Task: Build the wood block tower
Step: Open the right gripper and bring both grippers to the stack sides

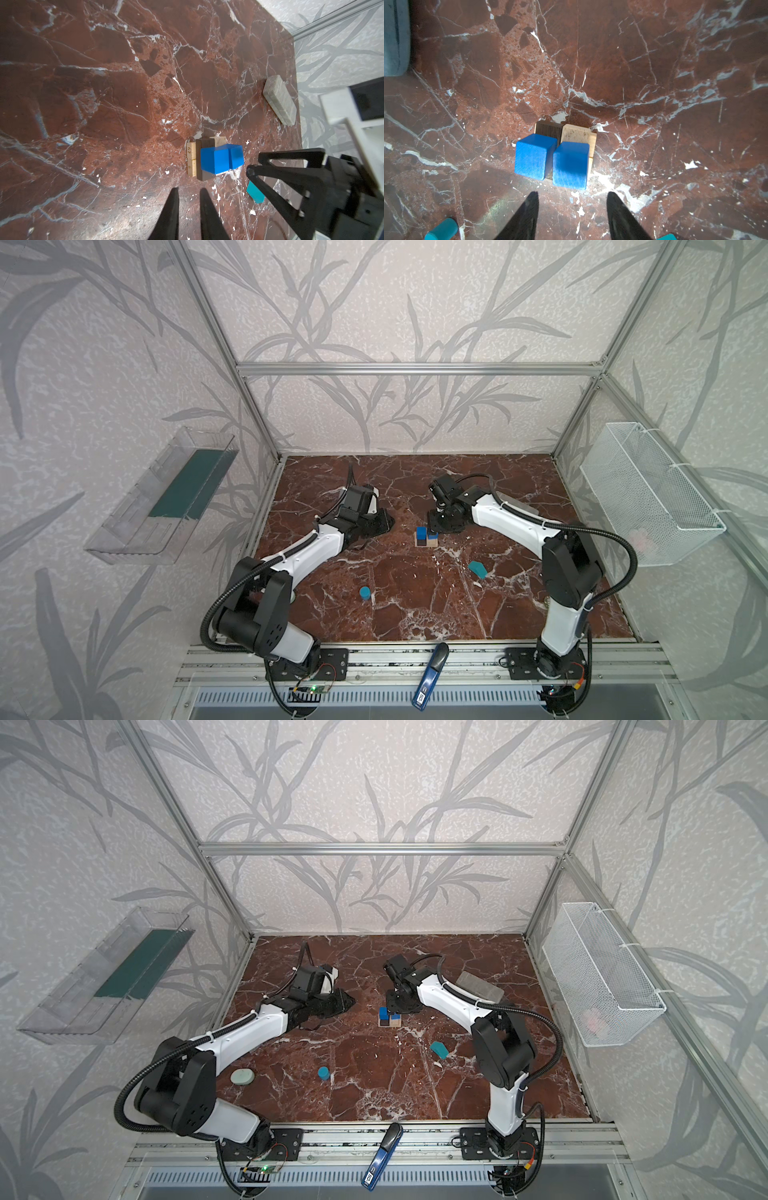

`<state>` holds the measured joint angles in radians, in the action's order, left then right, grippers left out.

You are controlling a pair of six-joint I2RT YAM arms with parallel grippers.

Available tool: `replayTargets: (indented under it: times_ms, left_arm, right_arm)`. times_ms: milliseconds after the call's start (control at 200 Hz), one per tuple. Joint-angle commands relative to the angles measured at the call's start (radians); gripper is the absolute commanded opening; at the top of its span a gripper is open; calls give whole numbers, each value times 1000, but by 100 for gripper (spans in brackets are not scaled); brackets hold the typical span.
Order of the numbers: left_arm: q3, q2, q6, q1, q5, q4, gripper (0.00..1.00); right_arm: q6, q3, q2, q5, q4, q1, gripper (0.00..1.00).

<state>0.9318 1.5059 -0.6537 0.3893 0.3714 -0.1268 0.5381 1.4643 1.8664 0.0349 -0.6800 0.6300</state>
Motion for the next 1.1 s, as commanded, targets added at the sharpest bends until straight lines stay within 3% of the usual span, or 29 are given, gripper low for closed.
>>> replayTargets:
  times_ms: [0,300,480,1095]
  left_arm:
    - [61,28,15,15,20,-47,20]
    - [153,136,34,69,-1,-116,22]
    - [182,163,43,73,-24,-151,38]
    - [270,234,46,109,-32,-208,33]
  right_arm:
    - [-10,-33,-78,-12,31,-4,56]
    - [23,-190,-154,74,222,-46,61]
    - [36,-231,-154,90,280,-62,62]
    - [94,-443,-252,178,545,-110,63]
